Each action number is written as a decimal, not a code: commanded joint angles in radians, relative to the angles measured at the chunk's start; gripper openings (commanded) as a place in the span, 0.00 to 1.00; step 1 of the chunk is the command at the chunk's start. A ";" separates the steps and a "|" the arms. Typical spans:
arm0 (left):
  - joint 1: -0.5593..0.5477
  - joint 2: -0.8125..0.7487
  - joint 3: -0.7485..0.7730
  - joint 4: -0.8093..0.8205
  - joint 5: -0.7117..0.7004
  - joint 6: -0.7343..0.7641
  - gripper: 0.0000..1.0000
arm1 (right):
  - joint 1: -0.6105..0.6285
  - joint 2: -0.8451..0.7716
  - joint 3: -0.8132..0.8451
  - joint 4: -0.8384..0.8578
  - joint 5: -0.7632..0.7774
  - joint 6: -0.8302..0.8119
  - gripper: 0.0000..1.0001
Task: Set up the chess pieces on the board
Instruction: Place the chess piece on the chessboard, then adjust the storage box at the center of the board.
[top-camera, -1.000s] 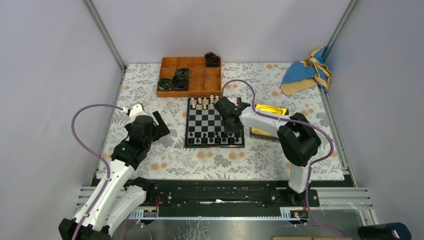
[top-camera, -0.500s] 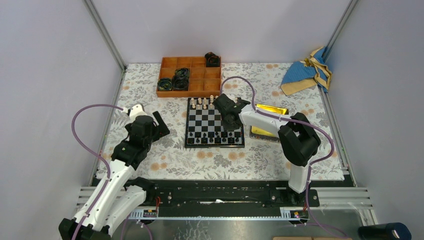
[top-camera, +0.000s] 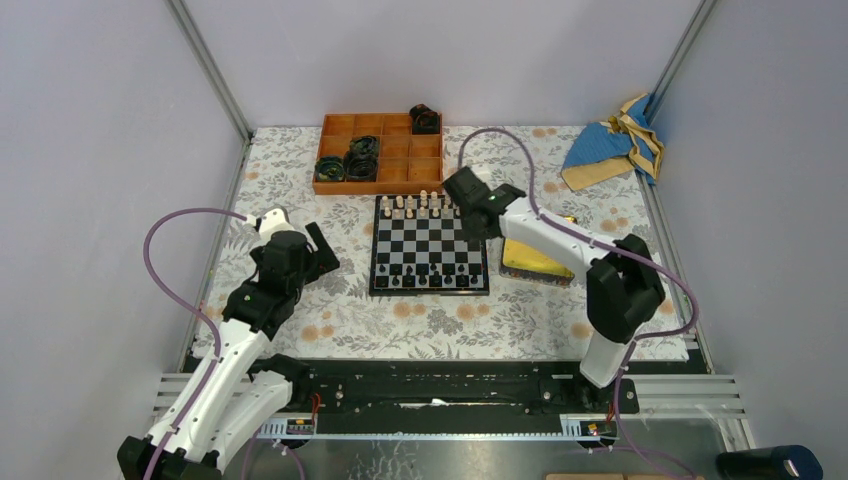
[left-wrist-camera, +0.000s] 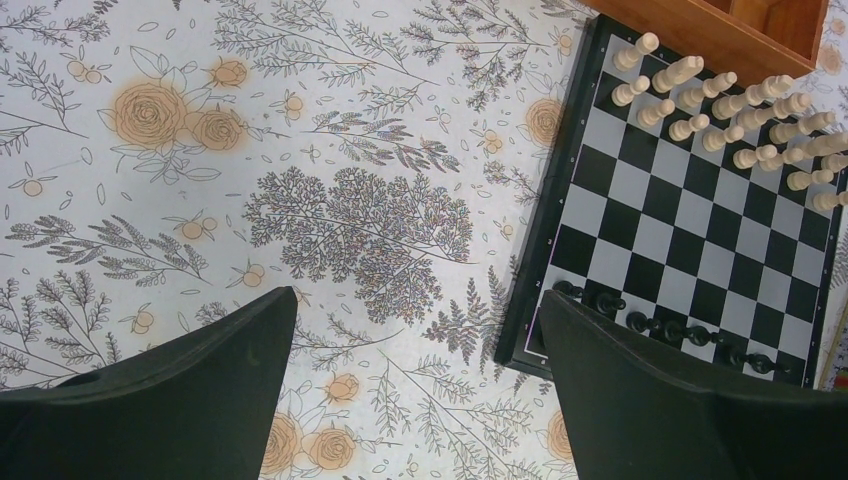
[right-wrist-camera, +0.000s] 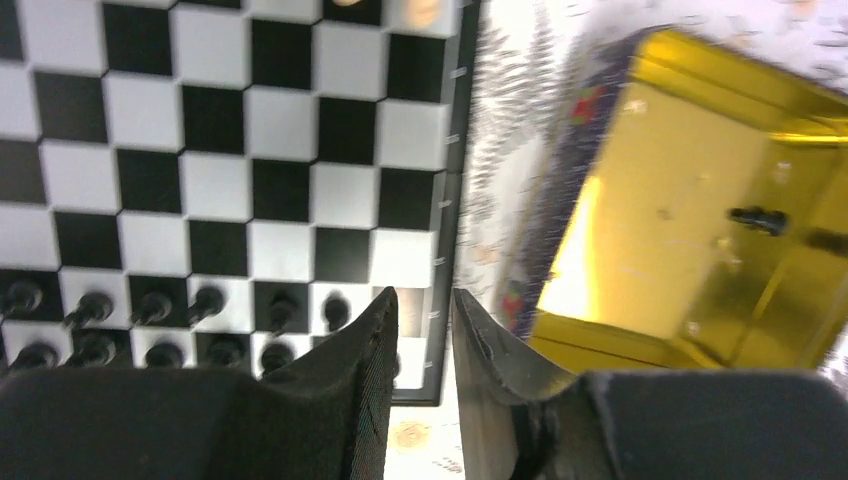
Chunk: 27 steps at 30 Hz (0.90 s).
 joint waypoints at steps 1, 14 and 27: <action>-0.006 0.002 -0.005 0.049 -0.005 0.026 0.99 | -0.128 -0.097 -0.018 -0.034 0.078 -0.024 0.33; -0.111 0.269 0.216 0.208 0.337 0.270 0.99 | -0.405 -0.273 -0.243 0.093 0.073 0.042 0.35; -0.419 0.726 0.616 0.284 0.553 0.468 0.99 | -0.586 -0.379 -0.329 0.151 0.073 0.107 0.45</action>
